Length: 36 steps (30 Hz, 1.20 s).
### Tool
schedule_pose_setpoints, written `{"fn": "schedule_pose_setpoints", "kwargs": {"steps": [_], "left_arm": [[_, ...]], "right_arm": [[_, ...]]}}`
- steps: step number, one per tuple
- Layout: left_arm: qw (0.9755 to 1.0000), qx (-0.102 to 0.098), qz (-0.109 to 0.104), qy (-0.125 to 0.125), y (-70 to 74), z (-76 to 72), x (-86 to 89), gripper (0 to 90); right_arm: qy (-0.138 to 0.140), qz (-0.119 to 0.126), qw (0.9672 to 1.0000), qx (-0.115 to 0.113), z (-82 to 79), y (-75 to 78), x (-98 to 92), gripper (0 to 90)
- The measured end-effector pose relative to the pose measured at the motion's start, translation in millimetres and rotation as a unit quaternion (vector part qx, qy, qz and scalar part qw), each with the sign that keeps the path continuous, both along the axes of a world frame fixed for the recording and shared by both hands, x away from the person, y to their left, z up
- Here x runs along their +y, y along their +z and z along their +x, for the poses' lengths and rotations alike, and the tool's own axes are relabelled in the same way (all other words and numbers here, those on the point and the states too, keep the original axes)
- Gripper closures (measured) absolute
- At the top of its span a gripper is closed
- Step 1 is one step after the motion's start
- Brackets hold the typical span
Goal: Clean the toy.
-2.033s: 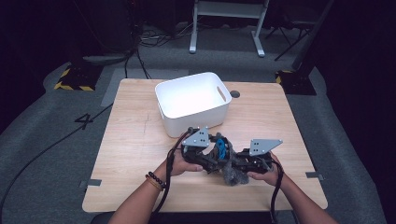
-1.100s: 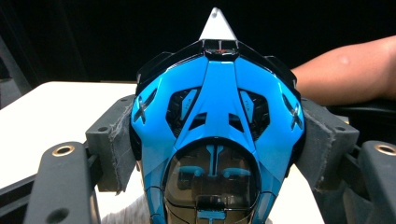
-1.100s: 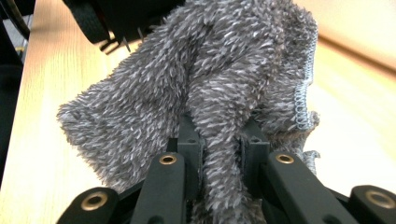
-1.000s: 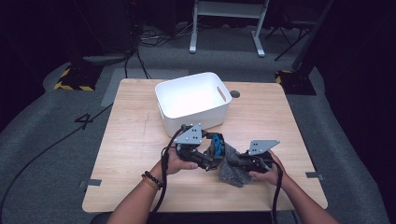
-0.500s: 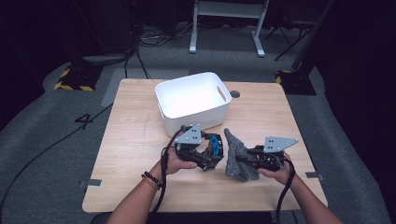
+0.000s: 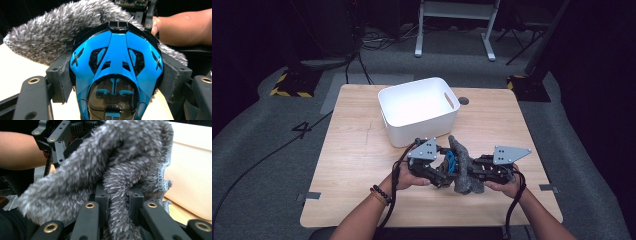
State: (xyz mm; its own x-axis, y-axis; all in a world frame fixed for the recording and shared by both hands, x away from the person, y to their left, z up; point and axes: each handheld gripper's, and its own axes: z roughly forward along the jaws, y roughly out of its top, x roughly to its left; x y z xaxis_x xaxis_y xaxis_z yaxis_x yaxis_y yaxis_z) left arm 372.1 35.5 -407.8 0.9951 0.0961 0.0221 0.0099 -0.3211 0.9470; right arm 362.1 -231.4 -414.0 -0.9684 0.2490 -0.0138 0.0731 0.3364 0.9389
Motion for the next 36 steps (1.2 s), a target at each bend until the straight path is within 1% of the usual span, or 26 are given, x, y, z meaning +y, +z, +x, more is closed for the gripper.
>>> {"fn": "schedule_pose_setpoints", "kwargs": {"steps": [2,6,11,16,18,21,24,26,30,33,34,36], "left_arm": [[1.0000,0.000,-0.002,0.002,-0.2,0.2,0.6,25.6],[1.0000,-0.003,-0.004,0.004,1.1,-0.3,0.5,25.6],[0.9999,-0.003,-0.010,0.006,2.1,0.4,1.6,25.6],[0.9999,-0.005,-0.009,0.004,3.3,0.2,0.4,25.6],[0.9999,-0.006,-0.009,0.003,3.5,0.2,0.5,25.7],[0.9999,-0.005,-0.012,0.005,3.7,0.6,1.8,25.7],[0.9999,-0.007,-0.014,0.005,4.8,0.8,3.0,25.7],[0.9999,-0.007,-0.015,0.006,5.6,0.6,3.9,25.7],[0.9997,-0.009,-0.021,0.008,8.5,0.4,7.8,25.7],[0.9995,-0.011,-0.027,0.011,12.1,0.3,13.2,25.8],[0.9994,-0.014,-0.028,0.013,13.3,0.3,14.8,25.7],[0.9993,-0.016,-0.028,0.017,14.7,-0.3,18.5,25.7]], "right_arm": [[0.002,-0.003,1.0000,0.004,0.6,-1.7,1.2,75.7],[0.000,-0.025,0.9997,0.005,0.3,-9.6,6.5,75.8],[0.001,-0.047,0.9987,0.019,1.6,-22.9,13.7,75.8],[0.006,-0.079,0.9962,0.037,2.8,-41.4,22.6,75.8],[0.007,-0.091,0.9951,0.037,3.1,-46.8,26.2,75.9],[0.007,-0.101,0.9939,0.042,4.5,-53.5,29.0,75.8],[0.010,-0.116,0.9920,0.050,4.3,-61.2,31.9,75.9],[0.013,-0.119,0.9913,0.054,4.1,-64.1,32.8,75.8],[0.012,-0.136,0.9890,0.057,4.6,-69.5,32.5,75.8],[0.007,-0.145,0.9877,0.058,6.1,-72.3,28.1,75.8],[0.004,-0.148,0.9873,0.058,6.8,-72.5,26.1,75.9],[-0.004,-0.149,0.9875,0.052,9.3,-70.9,19.8,75.9]]}}
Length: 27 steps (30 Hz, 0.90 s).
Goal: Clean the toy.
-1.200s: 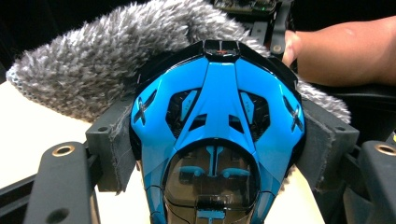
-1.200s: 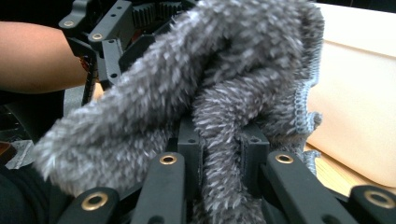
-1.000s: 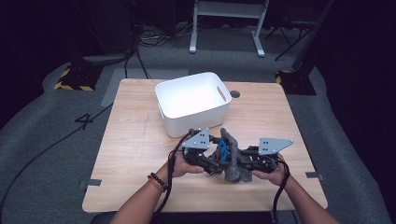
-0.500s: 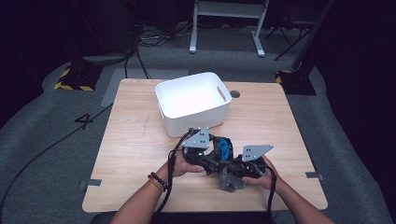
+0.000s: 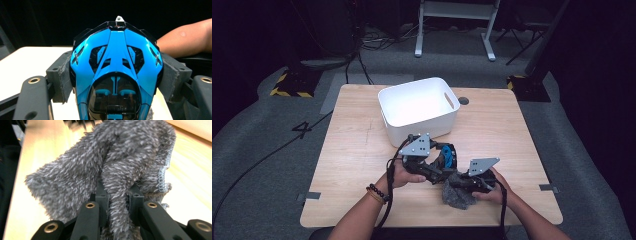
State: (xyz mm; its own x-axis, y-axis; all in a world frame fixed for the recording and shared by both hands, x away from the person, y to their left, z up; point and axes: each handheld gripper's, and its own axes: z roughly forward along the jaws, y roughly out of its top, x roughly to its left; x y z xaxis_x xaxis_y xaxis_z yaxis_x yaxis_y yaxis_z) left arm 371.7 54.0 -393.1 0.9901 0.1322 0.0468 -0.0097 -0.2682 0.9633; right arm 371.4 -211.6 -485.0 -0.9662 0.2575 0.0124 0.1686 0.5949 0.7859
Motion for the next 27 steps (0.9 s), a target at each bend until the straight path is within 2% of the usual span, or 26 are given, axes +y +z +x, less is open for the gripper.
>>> {"fn": "schedule_pose_setpoints", "kwargs": {"steps": [2,7,9,13,16,19,22,27], "left_arm": [[1.0000,-0.002,-0.001,0.003,0.4,0.3,3.7,25.7],[0.9999,0.007,0.003,0.012,-4.8,6.1,7.7,25.7],[0.9998,0.012,0.010,0.013,-9.5,8.5,6.6,25.7],[0.9995,0.021,0.022,0.009,-17.5,10.9,-0.1,25.8],[0.9992,0.026,0.030,-0.001,-22.4,10.7,-8.4,25.8],[0.9989,0.030,0.035,-0.012,-25.4,8.9,-16.0,25.8],[0.9987,0.031,0.037,-0.019,-26.9,7.4,-21.8,25.8],[0.9987,0.038,0.031,-0.015,-29.0,9.6,-21.6,25.8]], "right_arm": [[-0.010,0.012,0.9999,0.000,2.9,3.7,-8.0,76.0],[-0.024,0.070,0.9972,-0.016,2.7,27.5,-26.9,76.0],[-0.024,0.093,0.9949,-0.030,-1.2,40.4,-30.7,76.0],[-0.026,0.124,0.9903,-0.056,-6.7,57.9,-33.3,76.0],[-0.024,0.152,0.9864,-0.057,-8.1,66.1,-32.9,76.0],[-0.022,0.155,0.9860,-0.058,-9.0,66.9,-28.0,75.9],[-0.016,0.150,0.9871,-0.052,-8.7,63.4,-21.4,76.0],[-0.017,0.137,0.9891,-0.052,-8.3,58.9,-17.9,76.0]]}}
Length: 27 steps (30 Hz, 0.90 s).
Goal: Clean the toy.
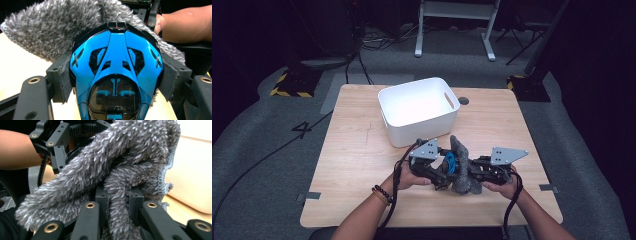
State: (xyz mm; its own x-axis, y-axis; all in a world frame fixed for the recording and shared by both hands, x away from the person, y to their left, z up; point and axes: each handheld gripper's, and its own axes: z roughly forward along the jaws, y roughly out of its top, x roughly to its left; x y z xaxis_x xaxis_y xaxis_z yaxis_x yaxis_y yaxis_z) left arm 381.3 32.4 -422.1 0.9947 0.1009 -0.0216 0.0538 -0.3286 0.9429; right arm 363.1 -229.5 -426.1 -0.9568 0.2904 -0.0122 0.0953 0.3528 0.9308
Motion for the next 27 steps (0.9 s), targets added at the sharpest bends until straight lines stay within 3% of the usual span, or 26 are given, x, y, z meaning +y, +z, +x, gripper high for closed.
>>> {"fn": "schedule_pose_setpoints", "kwargs": {"steps": [1,3,15,20,27], "left_arm": [[1.0000,-0.002,0.000,0.000,0.7,-0.3,-0.2,25.7],[1.0000,-0.002,-0.003,-0.001,1.8,-1.2,0.2,25.7],[0.9999,-0.007,-0.012,0.009,8.6,-1.6,5.5,25.9],[0.9994,-0.009,-0.009,0.032,9.9,-1.0,7.9,26.0],[0.9975,-0.013,-0.005,0.069,11.6,1.5,12.7,26.0]], "right_arm": [[0.001,-0.021,0.9998,-0.003,-1.5,-5.7,4.3,76.1],[0.002,-0.039,0.9992,-0.001,-1.7,-11.9,7.8,76.1],[0.008,-0.069,0.9971,0.032,2.0,-37.1,23.1,76.1],[0.006,-0.093,0.9951,0.031,1.3,-43.2,26.9,76.0],[-0.011,-0.076,0.9969,0.014,-0.3,-33.1,14.6,76.0]]}}
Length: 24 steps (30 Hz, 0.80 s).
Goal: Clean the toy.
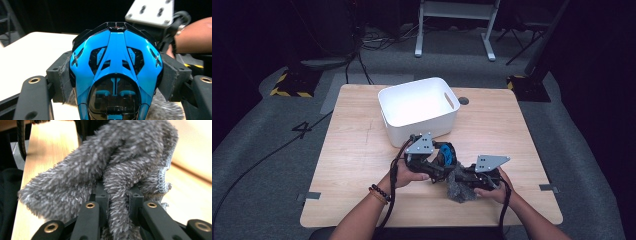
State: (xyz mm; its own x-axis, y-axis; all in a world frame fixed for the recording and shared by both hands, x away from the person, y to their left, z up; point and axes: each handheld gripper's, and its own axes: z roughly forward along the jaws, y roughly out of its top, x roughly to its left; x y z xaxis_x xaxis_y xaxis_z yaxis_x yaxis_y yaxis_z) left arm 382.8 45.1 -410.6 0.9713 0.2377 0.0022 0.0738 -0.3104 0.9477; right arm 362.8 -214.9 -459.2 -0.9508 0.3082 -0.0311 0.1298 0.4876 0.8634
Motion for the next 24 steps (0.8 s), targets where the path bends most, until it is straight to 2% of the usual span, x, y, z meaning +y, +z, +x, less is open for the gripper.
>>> {"fn": "schedule_pose_setpoints", "kwargs": {"steps": [4,6,14,17,20,24], "left_arm": [[0.9999,-0.001,0.005,0.011,-0.7,1.8,1.3,26.0],[0.9998,0.005,-0.001,0.020,-2.0,4.5,3.7,26.0],[0.9994,0.008,-0.010,0.031,-2.6,7.3,6.3,26.0],[0.9992,0.008,-0.010,0.037,-3.6,8.6,5.5,26.0],[0.9990,0.013,-0.014,0.041,-4.8,9.6,3.7,26.0],[0.9987,0.008,-0.012,0.048,-3.6,6.3,-1.0,26.0]], "right_arm": [[0.006,0.016,0.9996,-0.024,-6.4,11.2,-4.8,76.0],[0.011,0.026,0.9990,-0.034,-9.5,16.6,-6.4,76.0],[0.049,0.047,0.9968,-0.043,-18.5,21.8,-2.8,76.0],[0.063,0.047,0.9959,-0.045,-21.8,21.8,1.8,76.0],[0.057,0.039,0.9964,-0.051,-22.2,19.2,9.5,75.7],[0.052,0.035,0.9967,-0.052,-20.2,14.3,21.1,75.3]]}}
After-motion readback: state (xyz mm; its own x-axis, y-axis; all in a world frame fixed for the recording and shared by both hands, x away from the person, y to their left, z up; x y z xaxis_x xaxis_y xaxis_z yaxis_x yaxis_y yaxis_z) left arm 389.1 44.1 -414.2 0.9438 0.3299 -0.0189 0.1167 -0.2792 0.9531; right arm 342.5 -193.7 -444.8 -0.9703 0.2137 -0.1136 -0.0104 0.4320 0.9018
